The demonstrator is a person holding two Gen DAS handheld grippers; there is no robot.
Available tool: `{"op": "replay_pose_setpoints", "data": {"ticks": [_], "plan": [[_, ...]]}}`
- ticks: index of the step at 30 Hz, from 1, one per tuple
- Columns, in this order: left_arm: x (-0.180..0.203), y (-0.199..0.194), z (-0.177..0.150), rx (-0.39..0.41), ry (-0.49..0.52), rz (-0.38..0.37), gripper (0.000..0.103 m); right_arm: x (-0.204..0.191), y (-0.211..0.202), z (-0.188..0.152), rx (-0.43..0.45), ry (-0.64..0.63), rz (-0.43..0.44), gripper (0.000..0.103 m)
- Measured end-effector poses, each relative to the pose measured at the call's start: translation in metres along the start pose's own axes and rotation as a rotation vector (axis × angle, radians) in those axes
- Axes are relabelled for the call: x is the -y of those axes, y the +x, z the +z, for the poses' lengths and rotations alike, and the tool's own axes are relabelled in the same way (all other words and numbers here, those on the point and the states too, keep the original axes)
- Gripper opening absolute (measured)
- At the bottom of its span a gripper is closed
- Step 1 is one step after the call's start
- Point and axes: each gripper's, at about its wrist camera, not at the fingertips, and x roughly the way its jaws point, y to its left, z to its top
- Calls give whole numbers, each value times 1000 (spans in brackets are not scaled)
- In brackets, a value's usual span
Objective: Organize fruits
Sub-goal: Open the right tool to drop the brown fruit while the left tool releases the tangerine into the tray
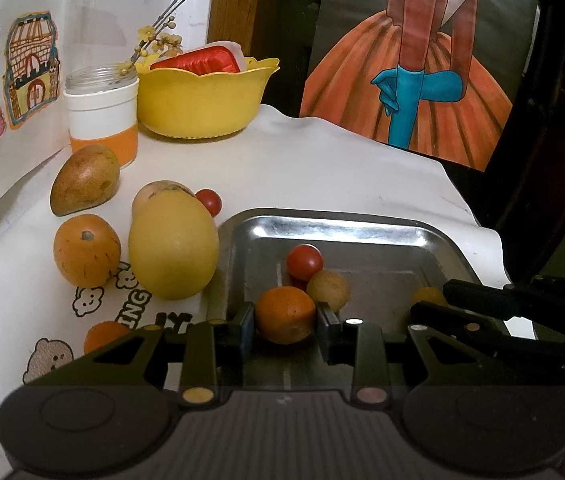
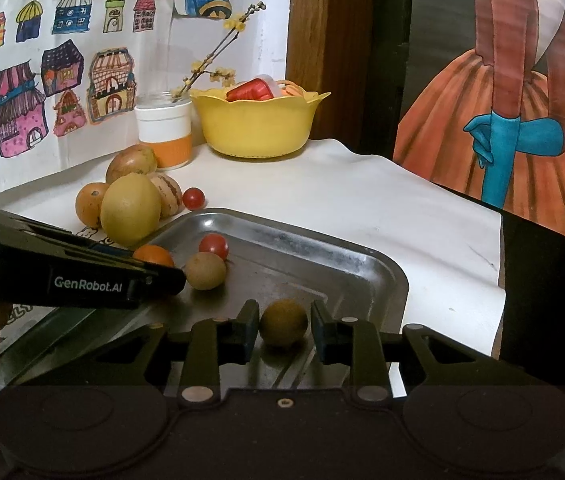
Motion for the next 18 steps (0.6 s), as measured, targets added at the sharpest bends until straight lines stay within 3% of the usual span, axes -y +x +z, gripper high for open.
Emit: {"op": "replay_pose_setpoints", "data": {"ticks": [11, 14, 18], "plan": [[7, -17, 2, 27, -11, -11, 35, 1, -22, 0, 35, 16, -27, 47], [8, -24, 3, 39, -12, -10, 41, -1, -31, 0, 47, 15, -36, 52], [9, -35, 3, 63, -20, 1, 59, -2, -44, -1, 65, 20, -44, 61]]}}
